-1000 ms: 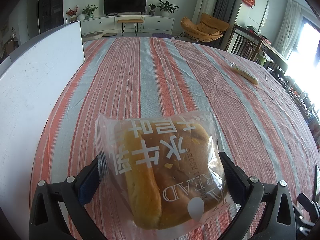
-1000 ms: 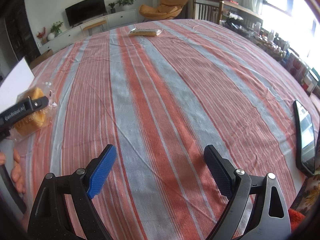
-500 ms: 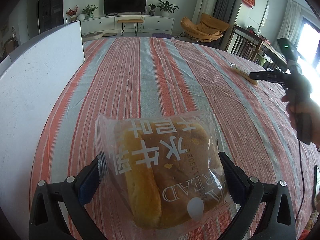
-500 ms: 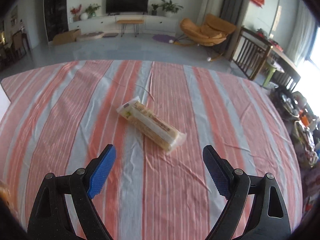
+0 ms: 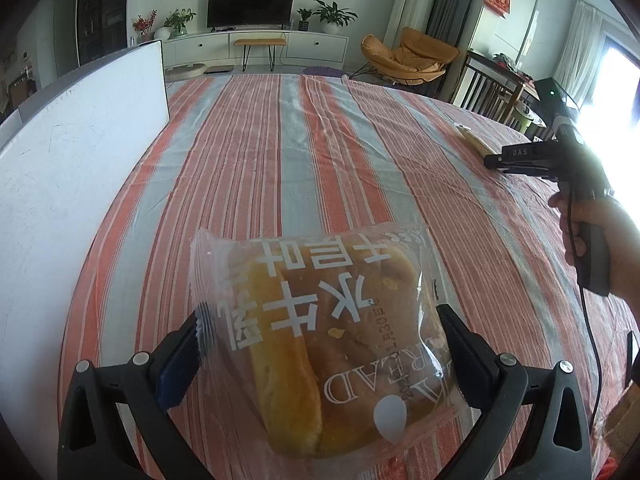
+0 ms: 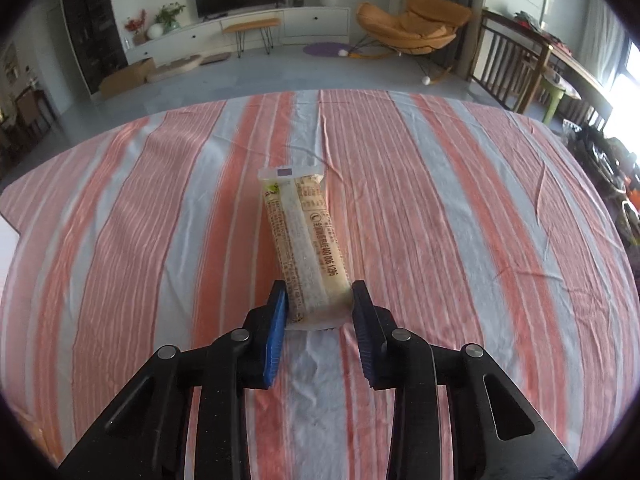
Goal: Organize snacks
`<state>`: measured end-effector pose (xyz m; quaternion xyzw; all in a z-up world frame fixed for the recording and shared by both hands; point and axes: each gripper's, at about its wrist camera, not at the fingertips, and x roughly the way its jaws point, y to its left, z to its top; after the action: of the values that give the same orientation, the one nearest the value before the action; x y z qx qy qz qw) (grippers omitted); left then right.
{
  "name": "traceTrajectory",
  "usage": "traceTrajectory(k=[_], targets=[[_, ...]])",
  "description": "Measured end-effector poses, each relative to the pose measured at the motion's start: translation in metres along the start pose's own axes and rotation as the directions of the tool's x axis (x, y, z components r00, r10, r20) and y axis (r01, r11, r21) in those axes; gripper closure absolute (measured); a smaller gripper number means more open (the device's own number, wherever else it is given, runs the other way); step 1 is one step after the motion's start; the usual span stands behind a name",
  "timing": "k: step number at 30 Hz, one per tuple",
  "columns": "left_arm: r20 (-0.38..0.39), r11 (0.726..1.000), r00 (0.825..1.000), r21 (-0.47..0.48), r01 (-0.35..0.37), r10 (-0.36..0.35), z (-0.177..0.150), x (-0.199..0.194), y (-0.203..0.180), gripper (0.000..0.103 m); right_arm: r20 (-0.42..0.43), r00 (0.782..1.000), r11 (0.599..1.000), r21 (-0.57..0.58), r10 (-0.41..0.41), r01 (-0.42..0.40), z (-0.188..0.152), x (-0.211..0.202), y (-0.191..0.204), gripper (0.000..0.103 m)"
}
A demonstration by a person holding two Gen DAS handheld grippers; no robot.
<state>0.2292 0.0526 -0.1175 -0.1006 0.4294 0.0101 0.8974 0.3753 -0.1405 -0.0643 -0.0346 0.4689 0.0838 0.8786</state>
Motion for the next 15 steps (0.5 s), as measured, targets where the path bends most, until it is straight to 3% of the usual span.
traceTrajectory(k=[9, 15], targets=[[-0.001, 1.0, 1.0, 0.0, 0.0, 0.0, 0.001, 0.0, 0.0, 0.0, -0.032, 0.998, 0.973, 0.227, 0.045, -0.036, -0.128, -0.093, 0.004, 0.07], [0.0, 1.0, 1.0, 0.0, 0.0, 0.0, 0.001, 0.0, 0.0, 0.0, 0.002, 1.0, 0.974, 0.224, -0.024, 0.023, -0.211, -0.144, 0.045, 0.07]])
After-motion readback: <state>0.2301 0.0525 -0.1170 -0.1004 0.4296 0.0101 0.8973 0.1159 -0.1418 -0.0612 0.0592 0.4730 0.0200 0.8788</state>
